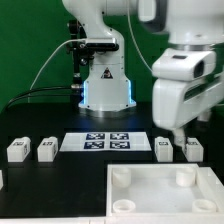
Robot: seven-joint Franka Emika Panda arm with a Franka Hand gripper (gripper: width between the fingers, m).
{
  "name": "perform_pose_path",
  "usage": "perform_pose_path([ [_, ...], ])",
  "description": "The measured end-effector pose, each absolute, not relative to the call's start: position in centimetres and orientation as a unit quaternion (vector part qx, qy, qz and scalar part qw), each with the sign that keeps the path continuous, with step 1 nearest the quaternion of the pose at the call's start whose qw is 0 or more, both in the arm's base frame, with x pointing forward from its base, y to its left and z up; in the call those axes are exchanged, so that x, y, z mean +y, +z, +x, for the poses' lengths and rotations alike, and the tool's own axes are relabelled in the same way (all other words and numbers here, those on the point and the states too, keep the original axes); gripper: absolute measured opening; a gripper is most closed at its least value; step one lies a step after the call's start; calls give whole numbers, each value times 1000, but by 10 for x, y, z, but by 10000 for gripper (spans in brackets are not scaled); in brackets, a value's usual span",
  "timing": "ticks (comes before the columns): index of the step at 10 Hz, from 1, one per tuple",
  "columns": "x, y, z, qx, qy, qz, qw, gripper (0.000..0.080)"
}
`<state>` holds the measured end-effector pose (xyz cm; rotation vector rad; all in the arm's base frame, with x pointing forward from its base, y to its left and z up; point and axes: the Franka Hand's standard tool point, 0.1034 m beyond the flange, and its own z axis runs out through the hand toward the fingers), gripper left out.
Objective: Assemble one leg
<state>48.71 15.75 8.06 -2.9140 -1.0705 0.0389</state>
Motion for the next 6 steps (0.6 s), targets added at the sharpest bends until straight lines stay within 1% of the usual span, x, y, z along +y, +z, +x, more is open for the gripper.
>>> perform_pose_path([
  [3,158,80,487,-219,16,-975,23,649],
  [4,161,78,483,-156,19,-987,28,649],
  [5,166,70,468,-92,30,-995,29,649],
  [6,174,66,455,-80,40,-996,25,649],
])
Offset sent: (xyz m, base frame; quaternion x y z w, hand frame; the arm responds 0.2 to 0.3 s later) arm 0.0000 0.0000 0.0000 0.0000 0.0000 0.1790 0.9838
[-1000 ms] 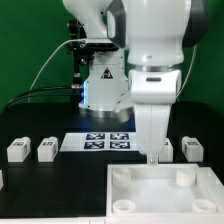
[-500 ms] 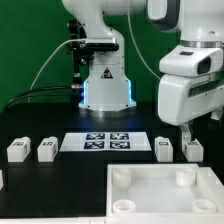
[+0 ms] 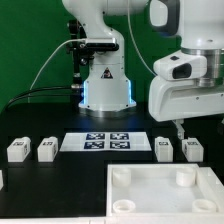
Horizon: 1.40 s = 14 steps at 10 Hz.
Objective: Assemble one leg
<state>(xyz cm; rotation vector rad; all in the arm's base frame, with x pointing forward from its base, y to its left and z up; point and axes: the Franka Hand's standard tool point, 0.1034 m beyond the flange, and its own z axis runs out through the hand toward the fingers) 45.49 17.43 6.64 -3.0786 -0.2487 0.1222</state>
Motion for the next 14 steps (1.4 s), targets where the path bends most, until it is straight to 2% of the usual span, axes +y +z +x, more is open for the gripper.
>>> perform_pose_path([
  [3,179,59,444,-99,53,-993,24,649],
  [4,179,61,439,-102,112,-988,8,649],
  [8,177,59,442,-103,268,-958,-16,649],
  [9,173,60,433,-102,321,-941,-26,649],
  [10,175,53,425,-82,377,-922,-32,649],
  [11,176,43,426,-82,396,-914,-34,649],
  [14,177,34,420,-84,390,-916,-33,649],
])
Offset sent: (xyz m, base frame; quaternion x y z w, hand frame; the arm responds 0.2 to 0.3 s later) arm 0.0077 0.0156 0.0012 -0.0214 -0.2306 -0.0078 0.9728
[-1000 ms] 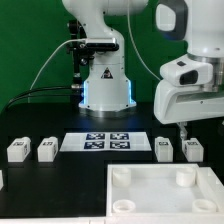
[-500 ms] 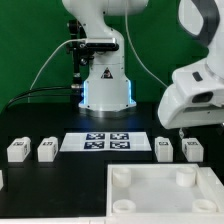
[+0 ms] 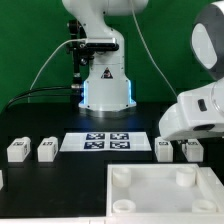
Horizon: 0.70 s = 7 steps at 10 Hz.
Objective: Assemble one leg
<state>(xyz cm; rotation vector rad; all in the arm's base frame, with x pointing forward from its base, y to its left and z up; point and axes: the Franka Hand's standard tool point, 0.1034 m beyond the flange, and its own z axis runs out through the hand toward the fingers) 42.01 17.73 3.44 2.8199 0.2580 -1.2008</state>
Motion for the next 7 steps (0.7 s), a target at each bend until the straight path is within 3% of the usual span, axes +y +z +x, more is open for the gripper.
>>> perform_pose_path([
  [7,181,12,404,70,-412,908,30,649],
])
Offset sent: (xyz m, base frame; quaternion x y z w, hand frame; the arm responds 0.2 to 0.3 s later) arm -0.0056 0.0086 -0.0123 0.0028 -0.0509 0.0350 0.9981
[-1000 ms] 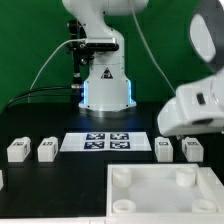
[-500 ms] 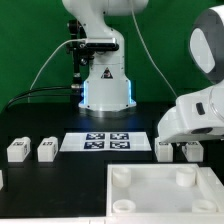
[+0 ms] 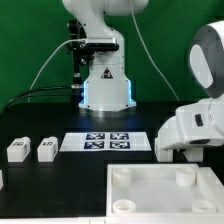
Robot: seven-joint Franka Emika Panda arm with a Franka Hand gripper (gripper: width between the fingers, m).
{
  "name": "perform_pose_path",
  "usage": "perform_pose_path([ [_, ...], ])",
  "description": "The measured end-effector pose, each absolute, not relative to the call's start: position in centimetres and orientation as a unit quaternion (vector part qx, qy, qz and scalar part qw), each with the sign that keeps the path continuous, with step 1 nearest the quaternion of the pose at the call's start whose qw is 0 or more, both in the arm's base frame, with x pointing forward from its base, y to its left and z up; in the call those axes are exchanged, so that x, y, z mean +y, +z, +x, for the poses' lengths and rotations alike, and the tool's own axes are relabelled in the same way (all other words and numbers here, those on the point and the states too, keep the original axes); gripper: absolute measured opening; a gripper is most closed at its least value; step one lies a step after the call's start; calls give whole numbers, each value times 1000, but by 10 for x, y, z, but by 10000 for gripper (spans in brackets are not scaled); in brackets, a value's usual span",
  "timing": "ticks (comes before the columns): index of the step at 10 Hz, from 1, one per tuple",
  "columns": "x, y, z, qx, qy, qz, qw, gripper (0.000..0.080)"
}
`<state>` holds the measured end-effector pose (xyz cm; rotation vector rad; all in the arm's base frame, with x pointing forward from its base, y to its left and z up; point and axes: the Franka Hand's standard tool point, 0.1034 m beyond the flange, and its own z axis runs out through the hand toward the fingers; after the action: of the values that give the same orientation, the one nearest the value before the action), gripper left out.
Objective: Assemble one leg
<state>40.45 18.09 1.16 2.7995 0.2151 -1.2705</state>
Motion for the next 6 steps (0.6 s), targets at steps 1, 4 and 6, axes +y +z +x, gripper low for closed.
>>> perform_pose_path([
  [1,180,11,403,70,-413,908,30,649],
  [4,181,9,401,70,-412,908,30,520],
  [6,181,9,401,70,-412,908,30,368],
])
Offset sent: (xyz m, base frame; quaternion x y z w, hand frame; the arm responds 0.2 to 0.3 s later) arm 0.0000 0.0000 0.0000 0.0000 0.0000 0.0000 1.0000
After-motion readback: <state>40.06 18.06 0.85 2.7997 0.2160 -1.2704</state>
